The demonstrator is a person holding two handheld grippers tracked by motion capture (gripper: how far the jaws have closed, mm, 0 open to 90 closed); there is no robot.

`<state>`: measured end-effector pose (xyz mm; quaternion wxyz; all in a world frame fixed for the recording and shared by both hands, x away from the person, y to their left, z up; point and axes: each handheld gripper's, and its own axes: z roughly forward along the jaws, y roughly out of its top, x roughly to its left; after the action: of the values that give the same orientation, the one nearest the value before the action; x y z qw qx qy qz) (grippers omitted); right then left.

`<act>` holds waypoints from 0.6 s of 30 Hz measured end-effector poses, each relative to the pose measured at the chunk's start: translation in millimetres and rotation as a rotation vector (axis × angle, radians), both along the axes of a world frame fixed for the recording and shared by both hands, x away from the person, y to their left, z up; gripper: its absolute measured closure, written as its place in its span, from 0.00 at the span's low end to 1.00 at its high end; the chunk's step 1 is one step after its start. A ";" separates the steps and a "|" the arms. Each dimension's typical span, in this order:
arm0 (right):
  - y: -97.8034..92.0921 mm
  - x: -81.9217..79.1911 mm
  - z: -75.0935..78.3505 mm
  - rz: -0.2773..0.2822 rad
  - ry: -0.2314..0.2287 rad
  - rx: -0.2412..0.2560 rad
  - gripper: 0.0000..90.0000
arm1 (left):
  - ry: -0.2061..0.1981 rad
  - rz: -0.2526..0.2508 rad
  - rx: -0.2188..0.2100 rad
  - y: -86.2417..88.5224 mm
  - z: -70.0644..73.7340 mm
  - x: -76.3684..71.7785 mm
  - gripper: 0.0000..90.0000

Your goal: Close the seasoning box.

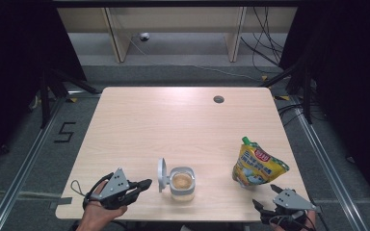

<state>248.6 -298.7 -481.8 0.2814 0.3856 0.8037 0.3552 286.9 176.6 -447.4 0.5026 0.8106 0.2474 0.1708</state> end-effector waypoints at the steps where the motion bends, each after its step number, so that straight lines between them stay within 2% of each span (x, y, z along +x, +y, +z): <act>1: 0.9 -0.9 -0.1 -0.009 0.010 0.010 0.25 | -0.001 0.003 -0.001 -1.2 0.6 0.5 0.99; 2: 2.3 -2.5 -0.1 -0.022 0.017 0.018 0.25 | 0.005 0.006 0.002 -2.7 2.1 0.7 0.99; 3: 0.7 -0.4 0.4 0.003 0.000 0.001 0.25 | 0.010 0.010 -0.001 -4.2 3.2 0.3 0.99; 4: 0.8 -0.6 0.4 0.004 0.000 0.001 0.25 | -0.001 -0.003 0.013 -4.9 4.9 1.4 0.99; 5: 0.8 -0.6 0.4 0.004 0.001 0.000 0.25 | 0.009 0.008 0.011 -6.6 6.0 0.8 0.99; 6: 2.4 -2.6 0.0 -0.017 0.017 0.015 0.25 | 0.005 0.005 0.010 -7.4 6.9 1.4 0.99; 9: 2.2 -2.8 0.0 -0.021 0.020 0.021 0.25 | -0.002 0.001 0.001 -10.8 10.6 1.8 0.99; 11: 0.5 -0.8 0.5 0.003 -0.001 0.002 0.25 | -0.007 -0.005 0.010 -12.8 13.5 2.0 0.99; 12: 1.0 -0.9 0.3 0.005 0.006 0.005 0.26 | -0.008 -0.017 0.013 -13.8 14.5 2.5 0.99; 13: 2.9 -3.0 0.2 -0.017 0.018 0.016 0.26 | -0.007 -0.011 0.013 -15.3 15.0 1.9 0.99; 16: 1.2 -0.7 0.3 0.007 0.001 0.000 0.26 | -0.010 -0.019 0.015 -18.5 16.0 2.8 0.99; 17: 2.2 -2.0 0.2 -0.006 0.020 0.018 0.26 | -0.010 -0.018 0.012 -19.4 16.0 3.0 0.99; 18: 0.9 -0.8 0.5 0.004 0.002 0.003 0.26 | -0.012 -0.025 0.012 -19.9 16.0 3.5 0.99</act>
<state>247.8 -297.8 -481.4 0.2791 0.3848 0.8044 0.3564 290.5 156.7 -431.4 0.5011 0.8157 0.2333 0.1708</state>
